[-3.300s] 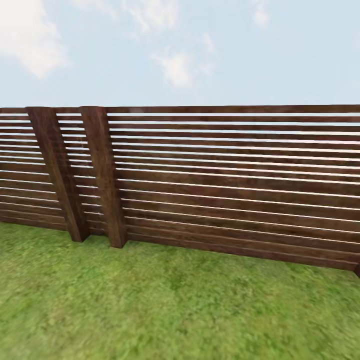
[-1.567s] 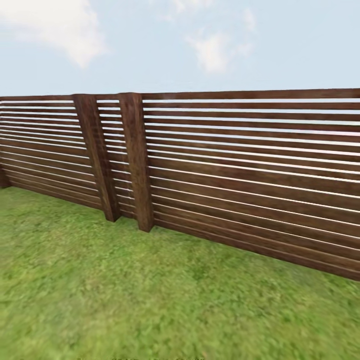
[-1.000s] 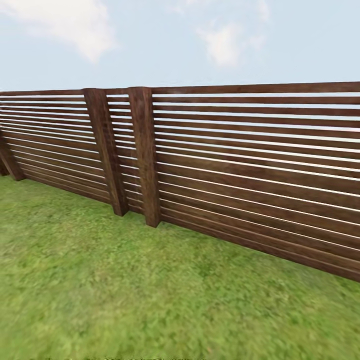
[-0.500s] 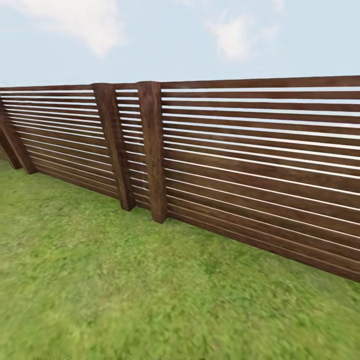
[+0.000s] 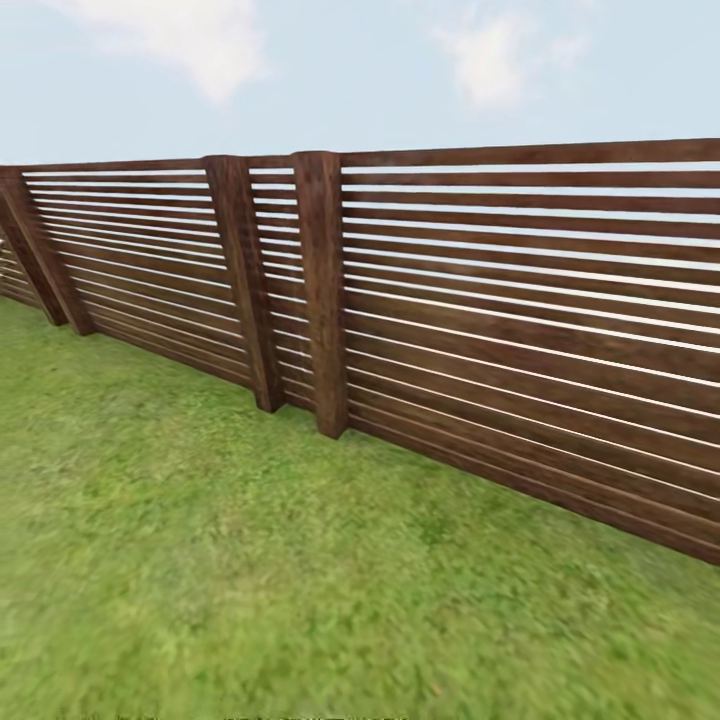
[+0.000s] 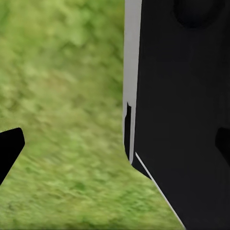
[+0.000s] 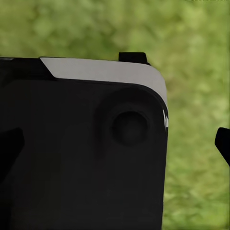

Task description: Take the three Easter eggs out of the wicker basket on the lawn in the garden, then place them on the lawn next to a single tree (choose any tree) so that all three eggs are next to the same tree and none are left in the basket.

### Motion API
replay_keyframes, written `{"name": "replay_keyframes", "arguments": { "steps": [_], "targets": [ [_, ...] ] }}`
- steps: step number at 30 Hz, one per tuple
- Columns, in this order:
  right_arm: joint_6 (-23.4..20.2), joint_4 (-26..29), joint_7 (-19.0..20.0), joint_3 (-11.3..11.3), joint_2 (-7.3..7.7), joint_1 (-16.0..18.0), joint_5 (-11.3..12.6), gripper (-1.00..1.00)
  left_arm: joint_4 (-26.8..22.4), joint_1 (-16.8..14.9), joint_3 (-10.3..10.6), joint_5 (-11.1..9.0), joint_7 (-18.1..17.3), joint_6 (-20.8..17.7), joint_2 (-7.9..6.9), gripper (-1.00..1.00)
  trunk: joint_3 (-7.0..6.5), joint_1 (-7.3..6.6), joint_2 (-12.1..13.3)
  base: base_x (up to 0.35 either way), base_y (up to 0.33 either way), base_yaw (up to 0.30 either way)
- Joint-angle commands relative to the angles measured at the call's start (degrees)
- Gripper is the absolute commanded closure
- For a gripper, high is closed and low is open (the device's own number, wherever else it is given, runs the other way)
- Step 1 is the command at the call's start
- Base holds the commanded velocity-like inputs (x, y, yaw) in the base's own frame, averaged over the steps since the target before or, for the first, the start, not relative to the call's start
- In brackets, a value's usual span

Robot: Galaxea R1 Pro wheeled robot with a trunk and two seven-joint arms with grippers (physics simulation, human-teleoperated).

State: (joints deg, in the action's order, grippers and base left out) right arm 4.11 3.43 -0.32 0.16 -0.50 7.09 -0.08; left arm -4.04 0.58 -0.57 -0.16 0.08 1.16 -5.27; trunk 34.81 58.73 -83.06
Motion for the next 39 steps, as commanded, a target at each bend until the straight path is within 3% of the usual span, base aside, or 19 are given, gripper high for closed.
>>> {"name": "replay_keyframes", "arguments": {
  "steps": [1,39],
  "targets": [
    [0.23,-0.04,-0.03,0.00,-0.02,0.03,-0.01,-1.00,-0.09,0.04,-0.05,-0.02,0.01,0.08,0.00,-1.00,0.13,0.00,-0.02,0.000,0.000,0.118],
    [0.20,0.00,0.49,0.01,0.14,0.03,0.08,-1.00,-0.09,0.04,-0.05,-0.02,0.01,0.08,-0.01,-1.00,3.29,0.00,-0.02,0.000,0.000,0.137]
  ]
}}
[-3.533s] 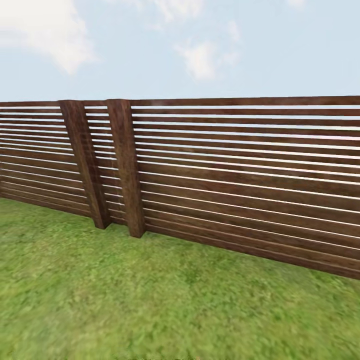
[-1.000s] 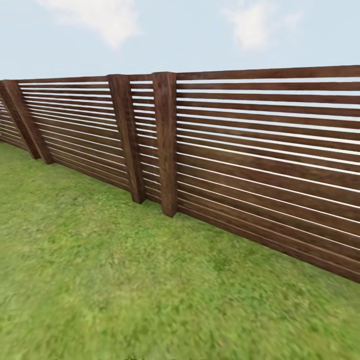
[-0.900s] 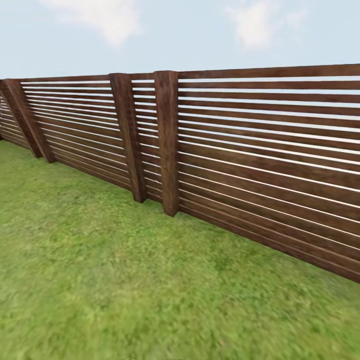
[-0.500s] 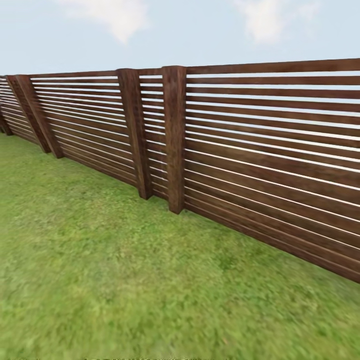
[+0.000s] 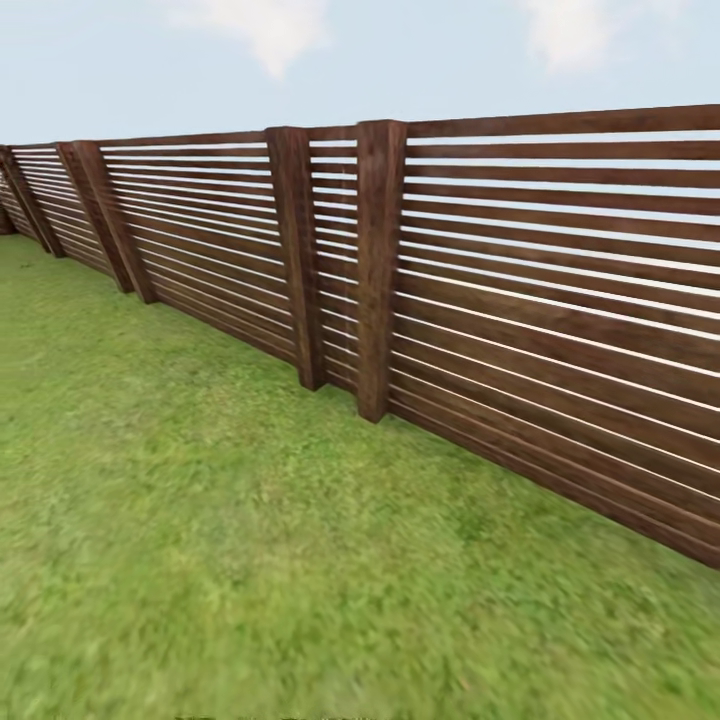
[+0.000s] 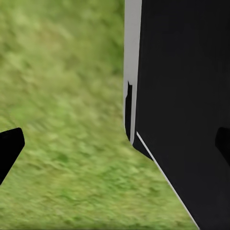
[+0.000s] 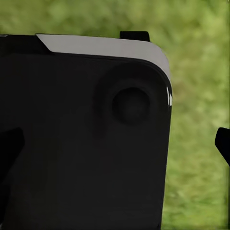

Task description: Take the three Easter eggs out of the wicker basket on the lawn in the garden, then place them on the lawn next to a single tree (choose any tree) so that all three eggs are next to the same tree and none are left in the basket.

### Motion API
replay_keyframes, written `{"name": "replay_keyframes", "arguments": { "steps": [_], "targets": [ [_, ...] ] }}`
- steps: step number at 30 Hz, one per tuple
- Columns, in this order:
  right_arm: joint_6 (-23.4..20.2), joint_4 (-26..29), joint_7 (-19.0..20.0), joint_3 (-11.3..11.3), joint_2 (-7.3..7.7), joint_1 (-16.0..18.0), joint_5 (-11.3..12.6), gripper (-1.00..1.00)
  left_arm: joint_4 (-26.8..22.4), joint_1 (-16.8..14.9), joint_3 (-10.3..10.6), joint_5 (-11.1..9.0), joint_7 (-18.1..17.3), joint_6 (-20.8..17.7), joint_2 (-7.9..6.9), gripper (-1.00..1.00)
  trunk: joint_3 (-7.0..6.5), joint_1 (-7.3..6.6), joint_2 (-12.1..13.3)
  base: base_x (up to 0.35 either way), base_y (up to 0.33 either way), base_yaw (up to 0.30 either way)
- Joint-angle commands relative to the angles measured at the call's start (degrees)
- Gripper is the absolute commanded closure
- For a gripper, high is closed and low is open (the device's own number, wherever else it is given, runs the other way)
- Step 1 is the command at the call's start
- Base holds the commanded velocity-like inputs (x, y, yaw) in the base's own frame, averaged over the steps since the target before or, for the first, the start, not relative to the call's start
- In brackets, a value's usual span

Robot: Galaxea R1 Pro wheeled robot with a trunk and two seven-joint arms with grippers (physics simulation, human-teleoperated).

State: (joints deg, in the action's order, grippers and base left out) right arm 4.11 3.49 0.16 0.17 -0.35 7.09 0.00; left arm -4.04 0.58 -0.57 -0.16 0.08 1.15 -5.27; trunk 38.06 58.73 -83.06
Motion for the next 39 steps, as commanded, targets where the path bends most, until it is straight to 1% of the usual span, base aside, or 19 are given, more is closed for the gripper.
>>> {"name": "replay_keyframes", "arguments": {
  "steps": [1,19,39],
  "targets": [
    [0.20,-0.06,0.02,0.01,0.00,0.03,0.00,-1.00,-0.08,0.04,-0.05,-0.02,0.01,0.08,0.00,-1.00,0.11,0.00,-0.02,0.000,0.000,0.187],
    [0.20,-0.06,0.00,0.04,-0.06,0.03,-0.07,-1.00,-0.08,0.04,-0.05,-0.02,0.01,0.08,0.00,-1.00,1.27,0.00,-0.02,0.000,0.000,0.207],
    [0.23,-0.14,-0.01,-0.08,-0.17,0.03,0.02,-1.00,-0.09,0.04,-0.05,-0.02,0.01,0.08,0.00,-1.00,1.40,0.00,-0.02,0.000,0.000,0.276]
  ]
}}
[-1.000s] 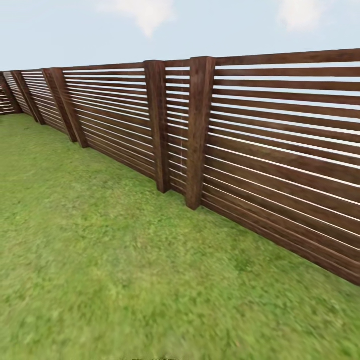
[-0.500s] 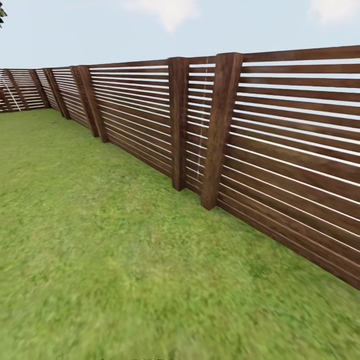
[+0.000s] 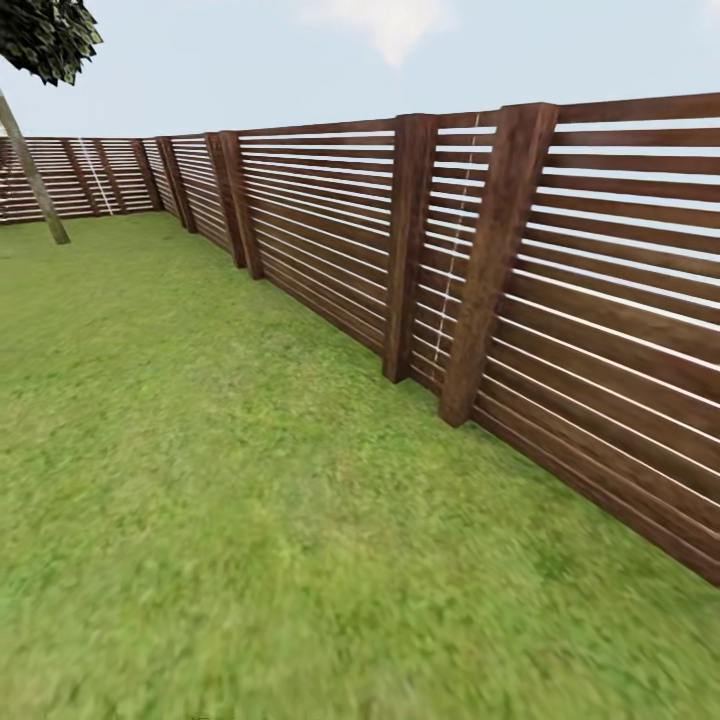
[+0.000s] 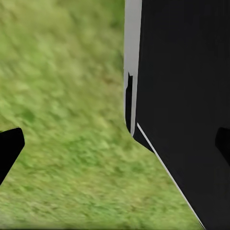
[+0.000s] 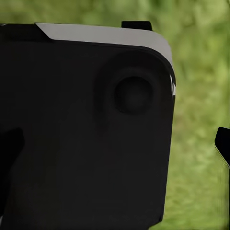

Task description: Take the three Easter eggs out of the wicker basket on the lawn in the garden, then place them on the lawn next to a single tree (choose any tree) so that all three eggs are next to the same tree and none are left in the basket.

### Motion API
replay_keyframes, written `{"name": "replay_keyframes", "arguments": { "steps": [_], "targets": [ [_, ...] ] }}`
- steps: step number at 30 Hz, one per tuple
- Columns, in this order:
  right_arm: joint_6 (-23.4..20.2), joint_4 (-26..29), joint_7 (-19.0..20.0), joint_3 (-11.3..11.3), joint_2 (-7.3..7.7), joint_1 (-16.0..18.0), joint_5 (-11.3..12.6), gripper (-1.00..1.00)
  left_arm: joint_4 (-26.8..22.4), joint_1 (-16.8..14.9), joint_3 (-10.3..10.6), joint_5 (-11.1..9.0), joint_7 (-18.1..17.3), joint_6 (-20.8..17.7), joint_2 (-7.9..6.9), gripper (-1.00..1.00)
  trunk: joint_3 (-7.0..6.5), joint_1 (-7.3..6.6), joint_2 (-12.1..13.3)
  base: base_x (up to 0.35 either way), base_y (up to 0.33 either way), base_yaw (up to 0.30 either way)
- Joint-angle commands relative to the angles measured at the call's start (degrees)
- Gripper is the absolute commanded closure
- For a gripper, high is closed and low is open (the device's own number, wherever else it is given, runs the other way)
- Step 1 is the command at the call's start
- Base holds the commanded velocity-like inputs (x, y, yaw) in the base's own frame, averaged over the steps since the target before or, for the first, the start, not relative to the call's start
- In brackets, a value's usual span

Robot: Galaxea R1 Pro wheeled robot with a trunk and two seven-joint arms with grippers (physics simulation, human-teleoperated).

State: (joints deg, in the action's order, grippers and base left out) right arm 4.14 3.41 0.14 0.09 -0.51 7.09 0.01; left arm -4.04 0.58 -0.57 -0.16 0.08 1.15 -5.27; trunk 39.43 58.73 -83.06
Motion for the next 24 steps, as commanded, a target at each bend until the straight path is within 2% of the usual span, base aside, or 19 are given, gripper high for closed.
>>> {"name": "replay_keyframes", "arguments": {
  "steps": [1,24],
  "targets": [
    [0.19,-0.06,0.02,0.00,0.02,0.03,0.03,-1.00,-0.09,0.04,-0.05,-0.02,0.01,0.08,0.00,-1.00,0.03,0.00,-0.02,0.000,0.000,0.283],
    [0.05,-0.07,-0.39,0.18,0.41,0.03,-0.09,-1.00,-0.08,0.04,-0.05,-0.02,0.01,0.08,0.00,-1.00,0.03,0.00,-0.02,0.000,0.000,0.283]
  ]
}}
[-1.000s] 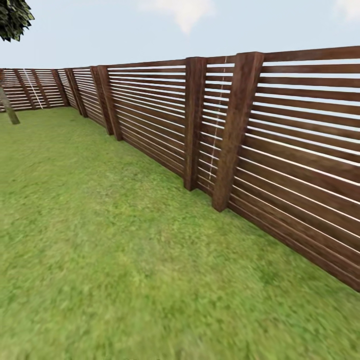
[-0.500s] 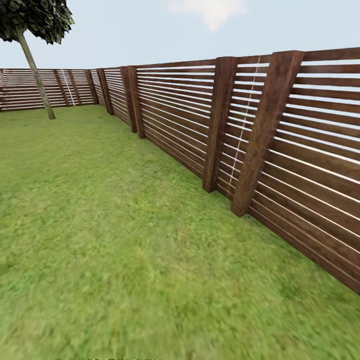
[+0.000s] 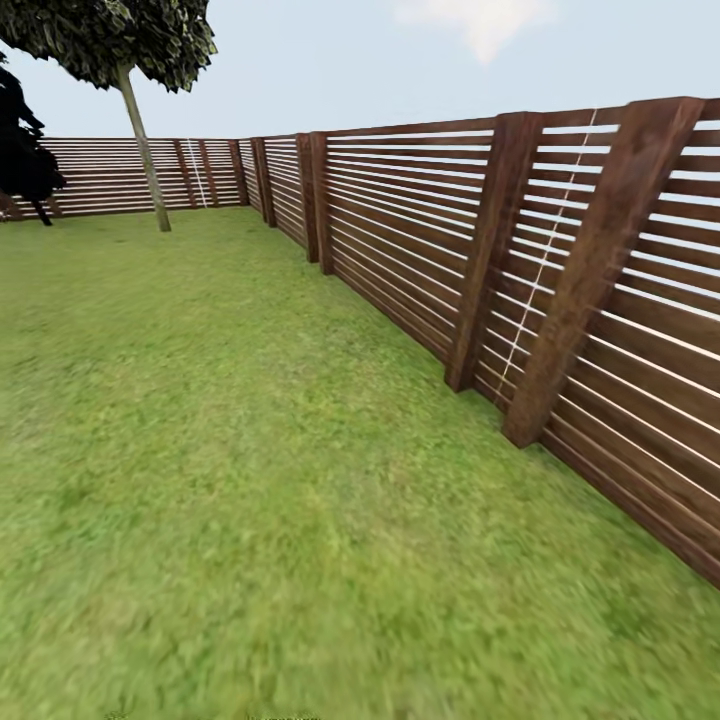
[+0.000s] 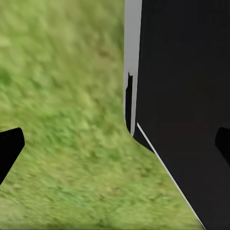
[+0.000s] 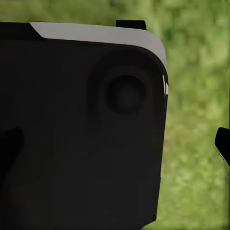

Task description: Take the three Easter eggs out of the wicker basket on the lawn in the garden, then place them on the lawn next to a single tree (choose any tree) so that all three eggs are next to the same tree and none are left in the basket.

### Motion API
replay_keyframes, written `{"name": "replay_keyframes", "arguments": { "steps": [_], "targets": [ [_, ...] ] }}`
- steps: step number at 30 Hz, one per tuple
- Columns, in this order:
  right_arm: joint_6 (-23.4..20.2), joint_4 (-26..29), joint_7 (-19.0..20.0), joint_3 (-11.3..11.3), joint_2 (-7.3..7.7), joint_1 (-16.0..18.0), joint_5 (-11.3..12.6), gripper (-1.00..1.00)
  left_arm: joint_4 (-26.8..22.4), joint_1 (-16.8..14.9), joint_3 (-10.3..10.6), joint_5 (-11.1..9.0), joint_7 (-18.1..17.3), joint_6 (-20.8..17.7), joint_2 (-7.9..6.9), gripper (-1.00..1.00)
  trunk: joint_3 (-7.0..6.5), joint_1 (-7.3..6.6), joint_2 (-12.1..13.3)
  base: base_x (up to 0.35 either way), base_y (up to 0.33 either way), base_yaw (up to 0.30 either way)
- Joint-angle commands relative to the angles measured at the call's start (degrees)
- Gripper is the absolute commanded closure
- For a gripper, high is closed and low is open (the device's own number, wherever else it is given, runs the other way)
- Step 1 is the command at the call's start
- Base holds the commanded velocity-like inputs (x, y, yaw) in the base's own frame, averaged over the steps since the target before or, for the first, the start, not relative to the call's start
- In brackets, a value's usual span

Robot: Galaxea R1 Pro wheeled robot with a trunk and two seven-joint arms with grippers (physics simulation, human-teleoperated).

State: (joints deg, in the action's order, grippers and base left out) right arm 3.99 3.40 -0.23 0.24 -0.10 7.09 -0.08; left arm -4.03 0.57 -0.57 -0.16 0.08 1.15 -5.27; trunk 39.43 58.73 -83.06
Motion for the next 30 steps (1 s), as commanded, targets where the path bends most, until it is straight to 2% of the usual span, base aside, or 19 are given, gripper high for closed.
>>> {"name": "replay_keyframes", "arguments": {
  "steps": [1,30],
  "targets": [
    [0.17,-0.06,-0.03,0.02,0.02,0.03,-0.01,-1.00,-0.10,0.04,-0.05,-0.02,0.01,0.08,0.00,-1.00,0.03,0.00,-0.02,0.000,0.000,0.284],
    [0.40,-0.06,-0.08,-0.15,0.13,0.03,-0.01,-1.00,-0.10,0.04,-0.05,-0.02,0.01,0.08,0.00,-1.00,0.03,0.00,-0.02,0.000,0.000,0.284]
  ]
}}
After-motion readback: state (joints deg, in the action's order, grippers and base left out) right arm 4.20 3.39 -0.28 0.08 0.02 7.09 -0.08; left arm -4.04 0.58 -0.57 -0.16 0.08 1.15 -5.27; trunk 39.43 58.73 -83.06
